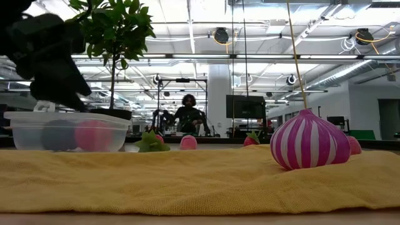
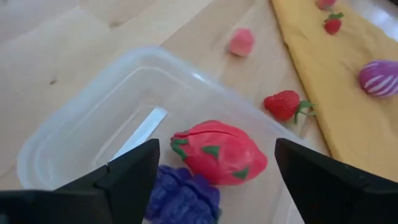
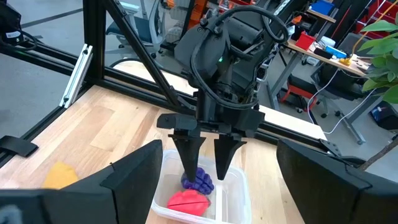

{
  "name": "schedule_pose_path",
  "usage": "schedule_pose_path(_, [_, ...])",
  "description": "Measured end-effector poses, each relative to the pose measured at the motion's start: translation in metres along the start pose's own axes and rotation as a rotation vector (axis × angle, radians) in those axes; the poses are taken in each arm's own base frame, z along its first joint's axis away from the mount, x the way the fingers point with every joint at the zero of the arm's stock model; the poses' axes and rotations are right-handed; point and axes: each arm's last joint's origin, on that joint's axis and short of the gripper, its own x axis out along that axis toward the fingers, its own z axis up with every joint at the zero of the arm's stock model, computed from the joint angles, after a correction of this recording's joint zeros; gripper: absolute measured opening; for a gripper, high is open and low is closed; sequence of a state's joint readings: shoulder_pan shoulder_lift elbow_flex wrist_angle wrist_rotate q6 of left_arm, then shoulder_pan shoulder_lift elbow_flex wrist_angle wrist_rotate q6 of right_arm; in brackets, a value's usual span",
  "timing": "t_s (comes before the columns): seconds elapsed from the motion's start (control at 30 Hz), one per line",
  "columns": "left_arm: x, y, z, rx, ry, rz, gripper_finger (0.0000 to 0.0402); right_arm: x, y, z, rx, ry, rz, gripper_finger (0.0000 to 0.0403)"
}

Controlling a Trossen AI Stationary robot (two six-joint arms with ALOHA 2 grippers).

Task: Pick and placing Produce into tupperware
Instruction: Put the top pink peach into the transparent bin

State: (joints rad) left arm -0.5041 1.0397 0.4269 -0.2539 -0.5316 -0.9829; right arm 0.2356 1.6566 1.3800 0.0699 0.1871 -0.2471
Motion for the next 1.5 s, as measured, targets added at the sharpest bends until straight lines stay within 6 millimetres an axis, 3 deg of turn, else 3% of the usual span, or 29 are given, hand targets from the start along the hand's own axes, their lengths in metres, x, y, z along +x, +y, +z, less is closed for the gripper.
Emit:
schedule_pose_path(0.3, [-0.037, -0.051, 0.036, 0.272, -0.123, -0.175, 0.0329, 0.000, 0.000, -0.001, -0.035, 0.006, 0.002, 0.0309])
schedule_pose_path(0.5, [-0.059, -0.070, 0.023, 0.361, -0.228, -0.246, 0.0328, -0.002, 0.005, -0.020, 0.030, 0.210, 0.045, 0.0309])
schedule_pose_path(0.83, [-0.077, -0.078, 0.013, 0.396, -0.376, -0.219, 0.0329, 0.004, 0.007, -0.047, 0.169, 0.413, 0.050, 0.0309])
schedule_pose_path(1.17, [-0.081, -0.085, 0.017, 0.460, -0.428, -0.260, 0.0328, 0.035, 0.005, -0.092, 0.210, 0.581, 0.094, 0.0309])
schedule_pose_path(1.5, [-0.082, -0.085, 0.017, 0.467, -0.428, -0.263, 0.0328, 0.038, -0.006, -0.109, 0.264, 0.595, 0.117, 0.0309])
